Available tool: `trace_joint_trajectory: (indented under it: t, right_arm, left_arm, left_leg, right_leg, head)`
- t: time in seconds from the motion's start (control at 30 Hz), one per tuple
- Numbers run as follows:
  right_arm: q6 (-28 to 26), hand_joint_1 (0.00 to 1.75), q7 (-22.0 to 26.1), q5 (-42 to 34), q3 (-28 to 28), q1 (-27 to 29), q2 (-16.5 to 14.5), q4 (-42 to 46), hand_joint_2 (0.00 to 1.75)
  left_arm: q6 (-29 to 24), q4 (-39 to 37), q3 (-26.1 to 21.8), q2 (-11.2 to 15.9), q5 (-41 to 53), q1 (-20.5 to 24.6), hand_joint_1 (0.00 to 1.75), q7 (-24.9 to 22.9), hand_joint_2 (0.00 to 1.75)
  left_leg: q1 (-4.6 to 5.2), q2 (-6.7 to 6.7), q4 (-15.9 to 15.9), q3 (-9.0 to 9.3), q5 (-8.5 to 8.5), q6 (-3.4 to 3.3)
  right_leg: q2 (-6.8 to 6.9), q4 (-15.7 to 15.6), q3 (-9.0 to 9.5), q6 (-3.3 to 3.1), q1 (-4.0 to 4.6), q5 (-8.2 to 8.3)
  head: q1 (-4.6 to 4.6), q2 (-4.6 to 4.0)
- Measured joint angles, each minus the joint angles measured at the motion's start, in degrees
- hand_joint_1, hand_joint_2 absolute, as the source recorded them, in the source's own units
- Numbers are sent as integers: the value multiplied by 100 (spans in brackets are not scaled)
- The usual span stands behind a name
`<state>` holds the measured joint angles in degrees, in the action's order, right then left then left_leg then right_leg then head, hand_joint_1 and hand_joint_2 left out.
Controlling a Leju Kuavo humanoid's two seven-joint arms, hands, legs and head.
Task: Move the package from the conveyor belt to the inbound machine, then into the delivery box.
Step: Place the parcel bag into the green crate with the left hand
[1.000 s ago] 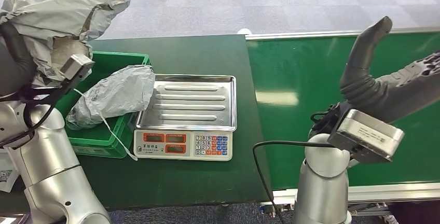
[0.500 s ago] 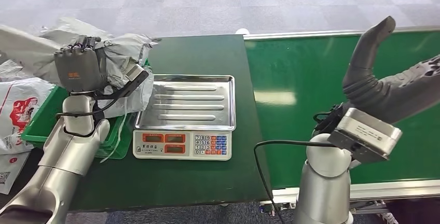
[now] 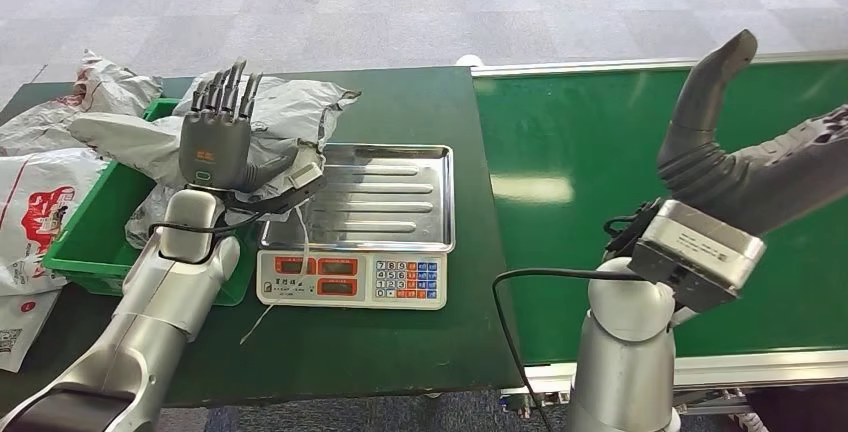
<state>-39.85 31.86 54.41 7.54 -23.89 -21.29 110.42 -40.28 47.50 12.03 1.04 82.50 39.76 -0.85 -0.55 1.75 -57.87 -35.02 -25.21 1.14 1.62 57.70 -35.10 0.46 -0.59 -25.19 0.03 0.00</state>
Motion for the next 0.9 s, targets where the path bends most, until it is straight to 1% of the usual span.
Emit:
trace_joint_trajectory:
  t: [0.07,0.13,0.2,0.33,0.4,0.43,0.47,0.57,0.6,0.63,0.67,0.77,0.8,0.87,0.9]
  right_arm:
    - [0,0,-4,13,-1,3,0,0,175]
    - [0,0,-4,16,-2,5,0,0,175]
    - [0,0,-4,16,-2,8,0,0,175]
    - [0,0,-4,16,-3,17,0,0,175]
    - [0,0,-8,18,-5,19,0,-2,175]
    - [0,0,-9,18,-8,20,0,-4,175]
    - [0,0,-7,13,-11,20,0,-7,175]
    - [0,0,44,-66,-26,31,0,-28,175]
    - [0,0,63,-91,-30,37,0,-38,175]
    - [0,0,72,-105,-32,43,0,-46,175]
    - [0,0,75,-112,-33,49,0,-53,175]
    - [1,0,87,-163,-34,67,0,-64,175]
    - [1,0,113,-246,-35,74,0,-74,175]
    - [1,0,237,-626,-36,99,0,-124,175]
    - [1,0,349,-946,-37,125,0,-181,175]
  left_arm:
    - [0,-24,-247,-114,-254,1,0,372,0]
    - [0,-32,-498,-237,-433,2,0,618,0]
    - [-1,-35,-686,-334,-494,3,0,697,0]
    - [-1,-38,-859,-431,-541,3,0,740,0]
    - [-2,-7,-961,-485,-762,-5,0,993,0]
    - [-3,59,-1056,-539,-1030,-22,0,1288,0]
    - [-4,174,-1193,-627,-1453,-48,0,1730,0]
    - [-10,765,-1719,-1010,-3518,-149,0,3442,0]
    - [-12,951,-1851,-1125,-4119,-171,0,3815,0]
    - [-13,1096,-1947,-1212,-4465,-188,0,4002,0]
    - [-10,1202,-2015,-1274,-4598,-203,0,4066,0]
    - [3,1470,-2138,-1378,-4661,-275,0,4101,0]
    - [23,1630,-2136,-1393,-4897,-343,0,4105,0]
    - [170,2162,-1985,-1396,-5999,-546,0,4111,0]
    - [324,2499,-1856,-1389,-6728,-664,0,4108,44]
  left_leg:
    - [0,0,0,0,0,0]
    - [0,-1,0,0,0,0]
    - [0,-1,0,0,0,0]
    - [0,0,0,0,0,0]
    - [0,-1,0,0,0,0]
    - [0,-1,0,0,0,0]
    - [-1,-1,0,-1,0,0]
    - [0,-2,0,-3,0,0]
    - [0,-3,0,-3,-1,-1]
    - [1,-3,0,-4,-1,-1]
    - [1,-4,0,-4,-2,-1]
    - [0,-6,1,-4,-1,-1]
    - [-1,-4,1,-3,-1,-1]
    - [-3,6,1,-2,-1,0]
    - [-4,8,2,-2,-1,0]
  right_leg:
    - [0,0,0,0,0,0]
    - [0,0,1,0,0,0]
    - [0,0,2,0,0,0]
    - [0,0,2,0,0,0]
    - [0,0,1,0,0,0]
    - [0,0,1,-1,1,0]
    - [1,0,1,-1,1,0]
    - [1,0,1,0,0,0]
    - [2,0,2,0,-1,-1]
    - [2,0,2,1,-1,-1]
    - [3,0,2,1,-2,-1]
    - [7,0,3,1,0,-2]
    - [6,0,3,1,1,-2]
    - [0,0,0,0,3,-2]
    - [-2,0,-1,0,4,-2]
  head:
    - [-1,0]
    - [0,0]
    - [0,0]
    - [0,0]
    - [-1,0]
    - [-1,0]
    - [0,0]
    - [2,0]
    - [2,0]
    - [2,0]
    - [1,0]
    - [1,0]
    - [1,0]
    - [0,0]
    - [-1,0]
